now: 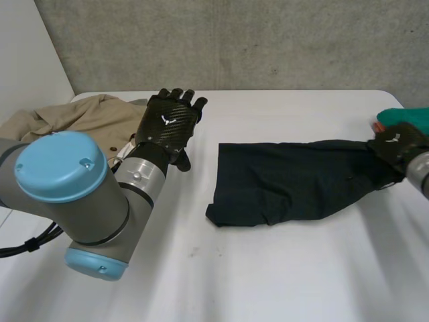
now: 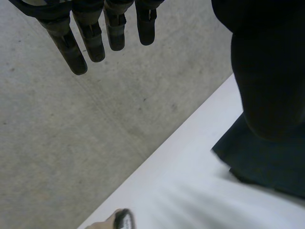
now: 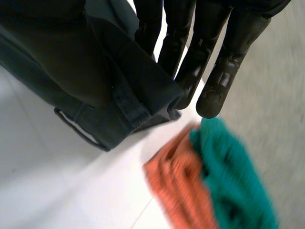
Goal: Fold the laundry.
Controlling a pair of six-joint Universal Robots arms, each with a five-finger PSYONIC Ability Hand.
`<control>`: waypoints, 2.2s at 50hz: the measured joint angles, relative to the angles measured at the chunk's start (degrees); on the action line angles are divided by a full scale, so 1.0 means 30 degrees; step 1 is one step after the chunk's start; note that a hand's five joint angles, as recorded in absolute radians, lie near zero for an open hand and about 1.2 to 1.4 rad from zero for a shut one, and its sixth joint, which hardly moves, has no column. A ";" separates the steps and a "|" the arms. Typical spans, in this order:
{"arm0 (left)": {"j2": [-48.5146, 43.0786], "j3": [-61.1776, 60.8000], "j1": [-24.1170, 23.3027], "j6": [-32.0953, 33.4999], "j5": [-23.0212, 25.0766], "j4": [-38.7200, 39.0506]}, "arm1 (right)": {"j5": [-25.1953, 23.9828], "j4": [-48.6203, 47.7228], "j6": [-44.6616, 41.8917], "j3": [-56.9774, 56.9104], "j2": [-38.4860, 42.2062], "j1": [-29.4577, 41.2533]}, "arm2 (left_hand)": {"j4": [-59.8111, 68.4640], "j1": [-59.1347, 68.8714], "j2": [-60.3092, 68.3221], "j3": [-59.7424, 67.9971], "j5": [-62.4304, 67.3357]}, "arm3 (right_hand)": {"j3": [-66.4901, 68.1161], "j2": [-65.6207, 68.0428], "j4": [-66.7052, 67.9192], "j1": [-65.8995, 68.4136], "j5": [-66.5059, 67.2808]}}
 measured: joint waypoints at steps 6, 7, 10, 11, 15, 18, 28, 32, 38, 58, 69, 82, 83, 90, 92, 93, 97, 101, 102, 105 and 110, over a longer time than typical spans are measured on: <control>0.0754 0.0042 0.0302 -0.1810 0.1819 -0.1202 | -0.0902 -0.1462 -0.2295 -0.0325 0.0004 0.3181 | 0.0000 -0.0002 0.0000 0.0000 0.0000 | 0.0099 0.0090 0.0018 0.0000 0.0000; 0.0861 0.0056 0.0406 -0.2031 0.2108 -0.1358 | -0.1065 -0.1692 -0.2390 -0.0348 0.0018 0.3552 | 0.0000 0.0000 0.0000 0.0000 0.0000 | 0.0099 0.0090 0.0018 0.0000 0.0000; 0.1400 0.0092 0.1133 -0.2941 0.3426 -0.2016 | -0.2362 -0.3047 -0.2629 -0.0418 0.0214 0.5727 | 0.0000 -0.0002 0.0000 0.0000 0.0000 | 0.0099 0.0089 0.0018 0.0000 0.0000; 0.1611 0.0096 0.1478 -0.3192 0.3826 -0.2196 | -0.2878 -0.3500 -0.2643 -0.0441 0.0377 0.6471 | 0.0000 0.0000 0.0000 0.0000 0.0000 | 0.0099 0.0090 0.0018 0.0000 0.0000; 0.2228 0.0072 0.2569 -0.3638 0.4550 -0.2502 | -0.4658 -0.4793 -0.2656 -0.0694 0.1803 0.9021 | 0.0000 0.0000 0.0000 0.0000 0.0000 | 0.0099 0.0090 0.0018 0.0000 0.0197; 0.2531 0.0046 0.3026 -0.3680 0.4626 -0.2541 | -0.5375 -0.5085 -0.2680 -0.1095 0.3075 1.0188 | 0.0000 0.0000 0.0000 0.0000 0.0000 | 0.0099 0.0090 0.0018 0.0000 0.0269; 0.2838 0.0522 0.3521 -0.3543 0.3901 -0.2288 | -0.5749 -0.5185 0.0109 -0.1858 0.4176 1.1206 | 0.0000 0.0000 0.0000 0.0000 0.0000 | -1.0286 -1.0952 -1.0685 -0.5440 -0.9476; 0.2529 0.1818 0.3526 -0.3525 0.3148 -0.2272 | -0.4423 -0.5082 0.5919 -0.1706 0.2593 1.0886 | 0.0000 0.0000 0.0000 0.0000 0.0000 | -1.7962 -1.8130 -1.8130 -1.1754 -1.7121; 0.0276 0.4609 0.2279 -0.3512 0.2858 -0.2542 | -0.1346 -0.3569 1.4821 -0.1196 -0.0148 0.8481 | 0.0000 0.0000 0.0000 0.0002 0.0000 | -1.8186 -1.8230 -1.8154 -1.1849 -1.7277; -1.0697 1.4910 -0.1610 -0.2844 0.3248 -0.7984 | -0.0352 0.0790 1.7432 -0.3652 0.2196 0.4535 | 0.0572 0.0874 0.0557 0.0052 0.0076 | -1.8186 -1.8230 -1.8154 -1.1849 -1.7277; -1.1154 1.4779 -0.1446 0.0892 -0.0530 -1.1177 | -0.1013 0.1659 1.5212 -0.6124 0.5327 0.5564 | 0.0577 0.0876 0.0569 0.0050 0.0078 | -1.8186 -1.8230 -1.8154 -1.1849 -1.7277; -1.0684 1.3643 -0.1569 0.1891 -0.0920 -1.1946 | 0.0346 0.3176 1.2700 -0.8381 0.7939 0.6303 | 0.0578 0.1129 0.0569 0.0052 0.0078 | -1.8186 -1.8583 -1.8154 -1.2720 -1.7293; -1.0558 1.3644 -0.1575 0.1868 -0.0889 -1.1953 | 0.0457 0.3245 1.2496 -0.8451 0.7950 0.6307 | 0.0578 0.1125 0.0569 0.0052 0.0076 | -1.8186 -1.8583 -1.8154 -1.2738 -1.7296; -0.8444 1.3288 -0.1553 0.1598 -0.0701 -1.1839 | 0.1081 0.3114 1.1831 -0.7342 0.5026 0.6348 | 0.0534 0.1082 0.0529 0.0052 0.0058 | -1.8186 -1.8583 -1.8154 -1.2769 -1.7298; -0.7636 1.2939 -0.1531 0.1506 -0.0463 -1.1772 | 0.1076 0.2547 1.1919 -0.6285 0.3769 0.6365 | 0.0534 0.1082 0.0529 0.0052 0.0060 | -1.8186 -1.8583 -1.8154 -1.2769 -1.7298; -0.7457 1.2855 -0.1524 0.1484 -0.0383 -1.1752 | 0.1070 0.2394 1.1937 -0.6034 0.3516 0.6369 | 0.0534 0.1082 0.0529 0.0050 0.0060 | -1.8186 -1.8583 -1.8154 -1.2769 -1.7299; -0.5249 1.1661 -0.1328 0.1039 0.1261 -1.1561 | 0.0978 0.0180 1.2035 -0.2840 0.1112 0.6456 | 0.0569 0.1086 0.0569 0.0052 0.0079 | -1.8218 -1.8581 -1.8154 -1.2769 -1.7298; -0.3670 1.0569 -0.0861 0.0357 0.3688 -1.1501 | 0.0951 -0.2815 1.1969 0.0934 -0.0638 0.6981 | 0.0584 0.1109 0.0581 0.0064 0.0082 | -1.8229 -1.8583 -1.8154 -1.2769 -1.7298; -0.3027 1.0082 -0.0541 -0.0013 0.5062 -1.1505 | 0.0963 -0.4029 1.1934 0.2284 -0.1063 0.7352 | 0.0795 0.1172 0.0772 0.0499 0.0490 | -1.8229 -1.8580 -1.8154 -1.2769 -1.7299; -0.2033 0.9251 0.0149 -0.0763 0.7843 -1.1540 | 0.1047 -0.6405 1.1874 0.4641 -0.1472 0.8222 | 0.0874 0.1170 0.0853 0.0668 0.0658 | -1.8230 -1.8583 -1.8154 -1.2769 -1.7299; -0.1078 0.8382 0.1186 -0.1977 1.1687 -1.1625 | 0.1247 -0.9275 1.1821 0.6756 -0.0726 0.9482 | 0.1045 0.1309 0.1050 0.0827 0.0848 | -1.8229 -1.8583 -1.8154 -1.2769 -1.7299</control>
